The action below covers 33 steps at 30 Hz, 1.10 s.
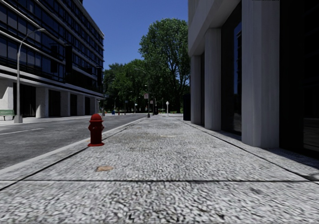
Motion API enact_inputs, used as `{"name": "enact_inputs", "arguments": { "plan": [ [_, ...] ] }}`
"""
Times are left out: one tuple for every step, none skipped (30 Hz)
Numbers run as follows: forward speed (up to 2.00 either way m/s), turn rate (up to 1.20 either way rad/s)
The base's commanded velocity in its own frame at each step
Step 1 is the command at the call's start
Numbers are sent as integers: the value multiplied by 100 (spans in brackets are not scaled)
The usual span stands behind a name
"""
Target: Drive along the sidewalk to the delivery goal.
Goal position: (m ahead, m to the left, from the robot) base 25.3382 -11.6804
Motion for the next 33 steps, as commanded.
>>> {"name": "enact_inputs", "arguments": {
  "plan": [
    [200, 0],
    [200, 0],
    [200, 0],
    [200, 0],
    [200, 0],
    [200, 0],
    [200, 0],
    [200, 0],
    [200, 0],
    [200, 0],
    [200, 0],
    [200, 0],
    [200, 0],
    [200, 0],
    [200, 0],
    [200, 0],
    [200, 0],
    [200, 0],
    [200, 0],
    [200, 0],
    [200, 0],
    [200, 0],
    [200, 0],
    [200, 0],
    [200, 0],
    [200, 0],
    [200, 0],
    [200, 0],
    [200, 0],
    [200, 0],
    [200, 0],
    [200, 0],
    [200, 0]
  ]
}}
